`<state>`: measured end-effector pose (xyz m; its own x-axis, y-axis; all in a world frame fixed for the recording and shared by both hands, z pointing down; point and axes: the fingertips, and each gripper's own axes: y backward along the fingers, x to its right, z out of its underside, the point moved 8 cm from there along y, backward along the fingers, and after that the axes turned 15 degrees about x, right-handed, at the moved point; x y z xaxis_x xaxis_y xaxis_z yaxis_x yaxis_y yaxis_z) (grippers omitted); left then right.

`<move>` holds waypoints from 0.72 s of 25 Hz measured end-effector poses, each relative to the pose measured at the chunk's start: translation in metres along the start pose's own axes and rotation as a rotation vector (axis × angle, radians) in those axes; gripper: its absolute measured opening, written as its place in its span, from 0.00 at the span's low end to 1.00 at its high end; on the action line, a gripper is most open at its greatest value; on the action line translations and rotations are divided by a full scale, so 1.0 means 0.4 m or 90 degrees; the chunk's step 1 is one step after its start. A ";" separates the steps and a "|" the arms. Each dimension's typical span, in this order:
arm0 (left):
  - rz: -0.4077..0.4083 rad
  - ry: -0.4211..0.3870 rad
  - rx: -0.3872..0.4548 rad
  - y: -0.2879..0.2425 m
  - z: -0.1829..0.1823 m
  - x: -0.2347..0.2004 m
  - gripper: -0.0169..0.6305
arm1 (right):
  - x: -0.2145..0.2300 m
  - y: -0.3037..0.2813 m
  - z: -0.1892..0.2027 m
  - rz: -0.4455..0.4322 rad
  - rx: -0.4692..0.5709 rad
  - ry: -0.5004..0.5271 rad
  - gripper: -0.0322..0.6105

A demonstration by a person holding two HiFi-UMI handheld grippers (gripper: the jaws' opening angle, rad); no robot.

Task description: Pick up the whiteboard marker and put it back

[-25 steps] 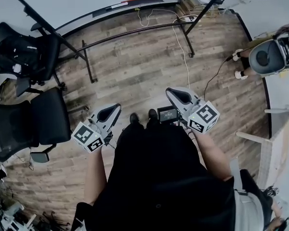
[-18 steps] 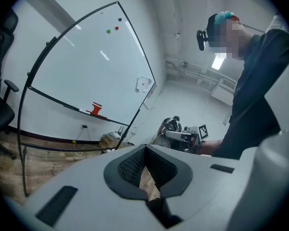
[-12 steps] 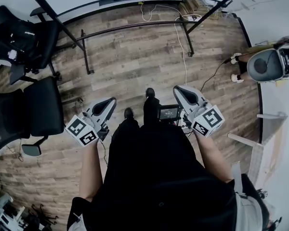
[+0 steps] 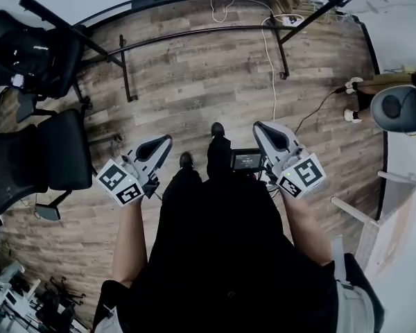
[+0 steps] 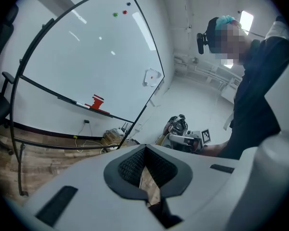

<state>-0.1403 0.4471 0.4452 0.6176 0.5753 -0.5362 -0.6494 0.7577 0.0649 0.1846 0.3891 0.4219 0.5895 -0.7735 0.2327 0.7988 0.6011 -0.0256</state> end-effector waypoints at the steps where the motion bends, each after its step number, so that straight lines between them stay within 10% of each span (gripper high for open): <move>1: -0.001 -0.003 -0.001 -0.037 -0.007 -0.001 0.04 | 0.036 0.004 0.000 0.003 0.004 -0.008 0.08; 18: -0.088 -0.048 -0.041 -0.372 -0.086 -0.008 0.04 | 0.438 -0.047 -0.073 -0.044 0.069 -0.080 0.08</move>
<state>-0.0608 0.3218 0.4082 0.7326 0.4905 -0.4719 -0.5816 0.8113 -0.0597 0.2764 0.2366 0.4348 0.5083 -0.7864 0.3509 0.8154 0.5706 0.0978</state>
